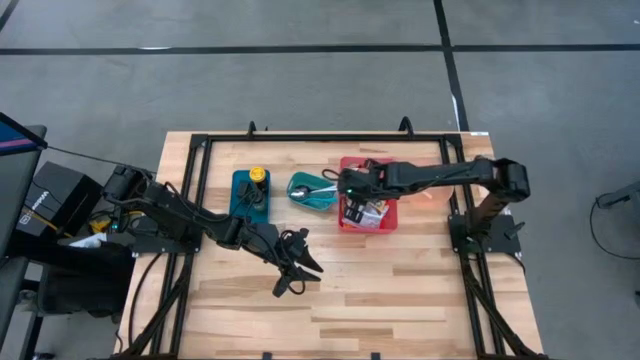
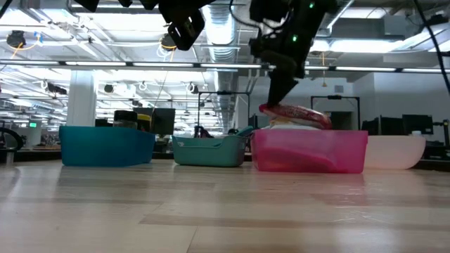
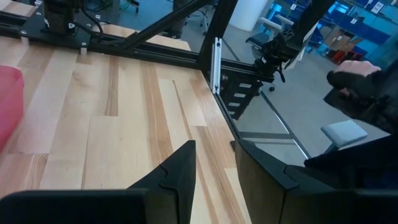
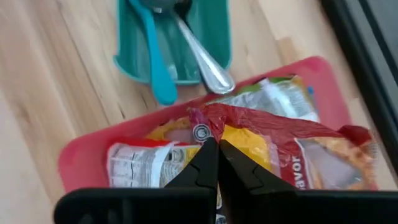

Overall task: Pick & Place Food Item
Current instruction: Put the red noodle pack into the red bin, then return to Home Position

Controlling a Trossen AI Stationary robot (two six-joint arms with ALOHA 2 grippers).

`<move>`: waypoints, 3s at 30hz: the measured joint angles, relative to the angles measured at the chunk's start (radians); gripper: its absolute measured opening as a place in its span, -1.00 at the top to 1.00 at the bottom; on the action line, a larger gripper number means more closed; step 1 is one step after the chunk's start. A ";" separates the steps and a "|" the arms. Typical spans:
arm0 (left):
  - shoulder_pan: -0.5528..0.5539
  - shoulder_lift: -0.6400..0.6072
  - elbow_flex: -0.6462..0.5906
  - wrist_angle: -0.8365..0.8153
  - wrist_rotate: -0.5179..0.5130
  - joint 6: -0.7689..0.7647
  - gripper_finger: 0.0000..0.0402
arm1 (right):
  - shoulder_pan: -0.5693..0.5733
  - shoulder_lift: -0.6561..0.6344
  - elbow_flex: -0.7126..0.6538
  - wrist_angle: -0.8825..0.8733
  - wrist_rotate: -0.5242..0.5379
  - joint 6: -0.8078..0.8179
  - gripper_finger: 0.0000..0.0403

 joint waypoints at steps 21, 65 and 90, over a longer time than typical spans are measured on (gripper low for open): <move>0.000 0.000 0.000 -0.008 0.000 0.000 0.46 | 0.074 0.041 -0.001 -0.014 -0.030 -0.033 0.90; 0.000 0.000 0.000 -0.008 0.000 0.000 0.46 | 0.168 -0.268 0.001 -0.117 -0.024 0.102 0.56; 0.042 0.000 -0.010 -0.017 -0.140 0.134 0.46 | 0.441 -0.272 0.000 -0.082 -0.196 0.180 0.99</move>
